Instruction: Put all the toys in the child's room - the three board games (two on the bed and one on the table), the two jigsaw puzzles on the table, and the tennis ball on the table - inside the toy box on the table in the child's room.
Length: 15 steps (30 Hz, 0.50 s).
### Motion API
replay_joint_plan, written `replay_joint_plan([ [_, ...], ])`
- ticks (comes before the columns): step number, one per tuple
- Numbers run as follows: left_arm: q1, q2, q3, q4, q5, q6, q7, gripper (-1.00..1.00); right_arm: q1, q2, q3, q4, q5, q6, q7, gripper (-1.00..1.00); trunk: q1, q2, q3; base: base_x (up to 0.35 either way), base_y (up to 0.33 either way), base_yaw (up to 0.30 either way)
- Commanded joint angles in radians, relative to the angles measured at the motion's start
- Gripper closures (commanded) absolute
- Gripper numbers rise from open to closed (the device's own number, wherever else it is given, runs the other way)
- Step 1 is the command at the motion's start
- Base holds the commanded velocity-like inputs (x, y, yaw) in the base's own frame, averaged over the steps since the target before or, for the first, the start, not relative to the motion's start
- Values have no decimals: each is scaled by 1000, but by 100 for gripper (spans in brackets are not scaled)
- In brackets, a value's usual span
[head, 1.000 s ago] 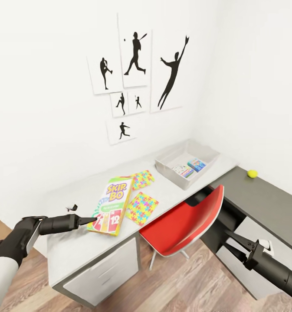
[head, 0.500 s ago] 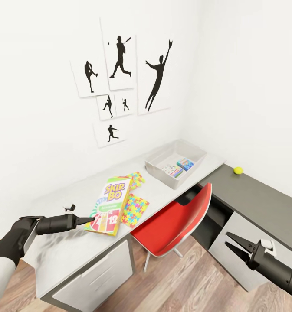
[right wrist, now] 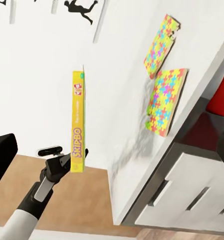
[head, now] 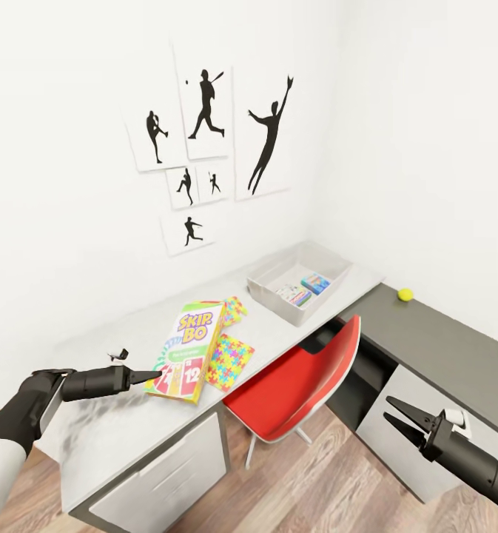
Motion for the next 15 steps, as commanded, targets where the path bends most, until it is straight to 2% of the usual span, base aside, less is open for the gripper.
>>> replay_joint_plan([
  [1, -1, 1, 0, 0, 1, 9, -5, 100, 0, 0, -1, 0, 0, 5, 2, -100, 1, -2, 0, 0, 0, 0],
  [4, -1, 1, 4, 0, 1, 5, -6, 100, 0, -1, -2, 1, 0, 4, 2, -100, 1, -2, 4, 40, -19, 0],
  [7, -1, 0, 5, 0, 1, 2, -7, 100, 0, -3, -3, 4, 6, 4, 2, -100, 1, -2, 6, 179, -131, 0],
  [10, -1, -2, 6, 0, 1, 3, -2, 100, -1, -1, -3, 8, 30, 3, 1, -100, 1, -2, 6, 231, -195, 0],
  [12, -1, -3, 7, 0, 1, 4, -1, 100, -1, 0, -2, 9, 63, 0, 0, -100, 1, -2, 6, 244, -235, 0],
  [15, -1, -3, 7, 0, 1, 5, 0, 100, -2, 0, -2, 10, 74, -2, 1, -100, 1, -2, 6, 198, -273, 0],
])
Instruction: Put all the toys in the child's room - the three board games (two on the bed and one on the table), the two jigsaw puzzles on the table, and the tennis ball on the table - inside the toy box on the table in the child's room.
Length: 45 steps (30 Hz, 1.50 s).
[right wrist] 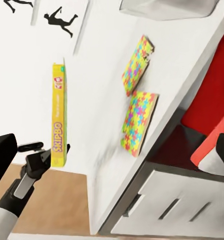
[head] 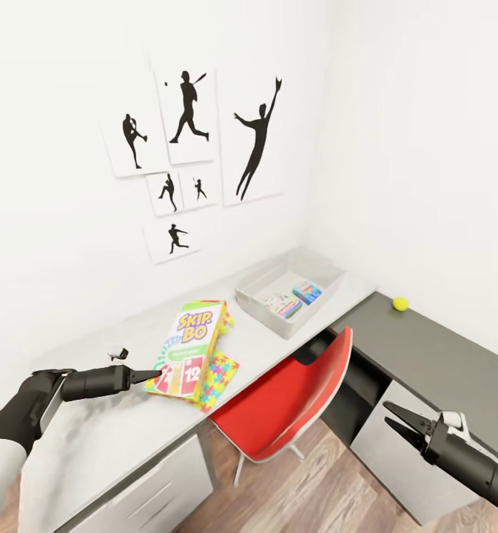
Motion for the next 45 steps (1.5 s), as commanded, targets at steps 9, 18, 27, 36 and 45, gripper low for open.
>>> replay_joint_plan([
  [9, -1, 1, 0, -8, 0, 13, -8, 100, 0, 0, -2, -5, 4, 6, 5, -100, 1, -2, -2, 32, -332, 0],
  [18, -1, 1, 0, -17, 0, 15, -8, 100, 2, -2, -30, -6, 5, 6, 142, -100, 1, -2, -2, 1, -341, -2],
  [27, -1, 1, 1, -27, 0, 21, -9, 100, 2, -2, -37, 1, 9, 5, 180, -100, 1, -2, 4, 160, -297, -167],
  [36, -1, 1, 2, -29, 0, 22, -10, 100, 2, -2, -37, 3, 9, 4, 179, -100, 1, -2, 5, 262, -201, -36],
  [45, -1, 1, 2, -29, 1, 22, -10, 100, 2, -2, -37, 3, 9, 3, 178, -100, 1, -2, 5, 300, -122, -1],
])
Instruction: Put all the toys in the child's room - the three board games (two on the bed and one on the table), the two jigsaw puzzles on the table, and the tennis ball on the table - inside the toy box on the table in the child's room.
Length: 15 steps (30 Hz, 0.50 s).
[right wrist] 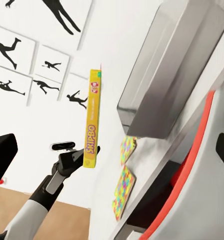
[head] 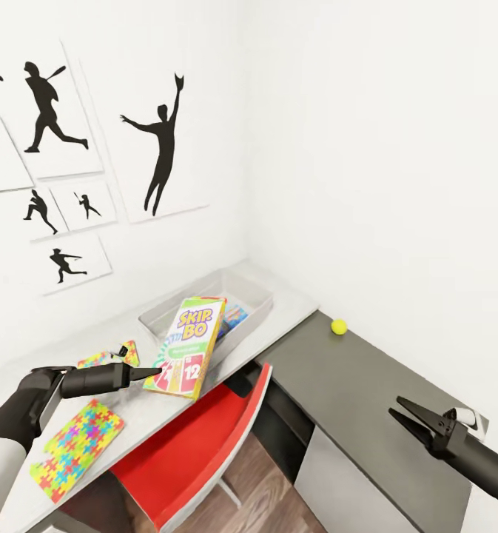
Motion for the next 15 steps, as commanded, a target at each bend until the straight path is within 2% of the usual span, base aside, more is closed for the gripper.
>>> replay_joint_plan([
  [1, -1, 0, 0, 0, 1, 10, -4, 100, 0, 0, -1, 0, -3, 5, 0, -100, 1, -2, -2, 287, -147, 0],
  [6, -1, 0, 1, -1, 2, 10, -6, 100, -1, 1, -1, 4, -3, 5, 0, -100, 1, -2, -2, 249, -163, 0],
  [15, -1, -1, 11, -1, 3, 8, -8, 100, -1, 1, 0, 7, -1, -1, -1, -100, 1, -2, -2, 206, -41, 0],
])
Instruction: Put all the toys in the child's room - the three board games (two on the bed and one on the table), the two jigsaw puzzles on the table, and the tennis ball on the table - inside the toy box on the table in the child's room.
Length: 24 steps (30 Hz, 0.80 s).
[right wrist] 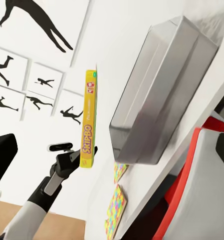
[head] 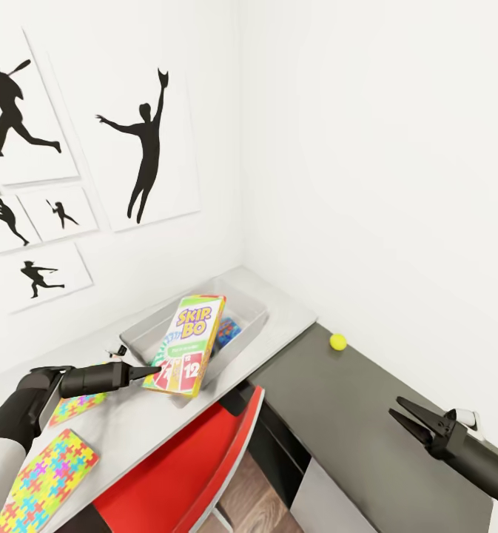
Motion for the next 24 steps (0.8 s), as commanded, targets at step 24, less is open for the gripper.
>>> replay_joint_plan([
  [24, -1, 0, 6, 0, 0, 12, -4, 100, 0, -2, -1, 12, -3, -26, 2, -100, 1, -2, -2, 98, 85, 0],
])
